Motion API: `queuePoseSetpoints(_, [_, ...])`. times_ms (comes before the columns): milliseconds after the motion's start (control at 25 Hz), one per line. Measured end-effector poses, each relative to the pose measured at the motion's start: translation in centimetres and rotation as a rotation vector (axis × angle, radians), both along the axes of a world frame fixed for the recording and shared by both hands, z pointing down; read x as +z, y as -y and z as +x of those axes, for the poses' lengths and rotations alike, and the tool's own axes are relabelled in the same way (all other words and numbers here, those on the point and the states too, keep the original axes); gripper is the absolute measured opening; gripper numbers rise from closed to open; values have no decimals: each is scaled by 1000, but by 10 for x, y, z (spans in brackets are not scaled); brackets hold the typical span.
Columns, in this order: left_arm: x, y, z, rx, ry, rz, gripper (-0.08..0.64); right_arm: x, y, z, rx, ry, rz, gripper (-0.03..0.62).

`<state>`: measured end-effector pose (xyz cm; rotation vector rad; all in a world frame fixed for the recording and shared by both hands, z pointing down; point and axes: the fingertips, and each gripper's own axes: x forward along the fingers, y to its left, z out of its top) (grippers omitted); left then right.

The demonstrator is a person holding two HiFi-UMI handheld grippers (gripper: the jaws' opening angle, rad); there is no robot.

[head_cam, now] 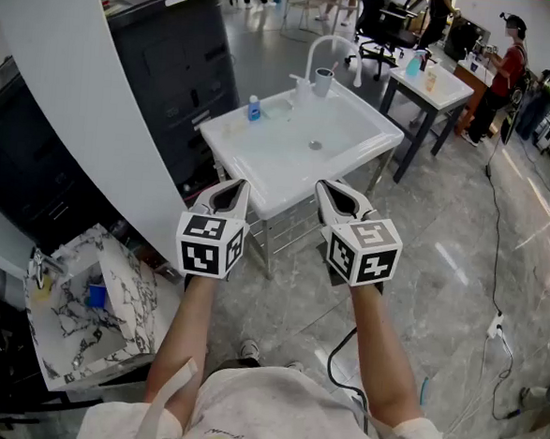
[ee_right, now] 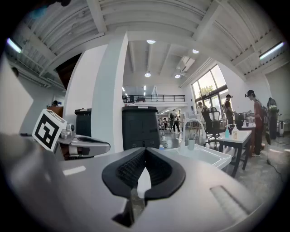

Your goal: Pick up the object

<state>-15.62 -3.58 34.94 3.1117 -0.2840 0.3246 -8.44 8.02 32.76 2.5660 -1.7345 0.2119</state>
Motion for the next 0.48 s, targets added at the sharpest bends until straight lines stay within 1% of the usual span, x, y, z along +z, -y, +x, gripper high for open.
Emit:
queuePoseSetpoints(160, [0,-15,6,9,8,5,0,-3,-11,2,-7,2,19,3])
queuePoseSetpoints(480, [-1,-41,12,4,-7,1,2,0,-39,4,-16,15,27,3])
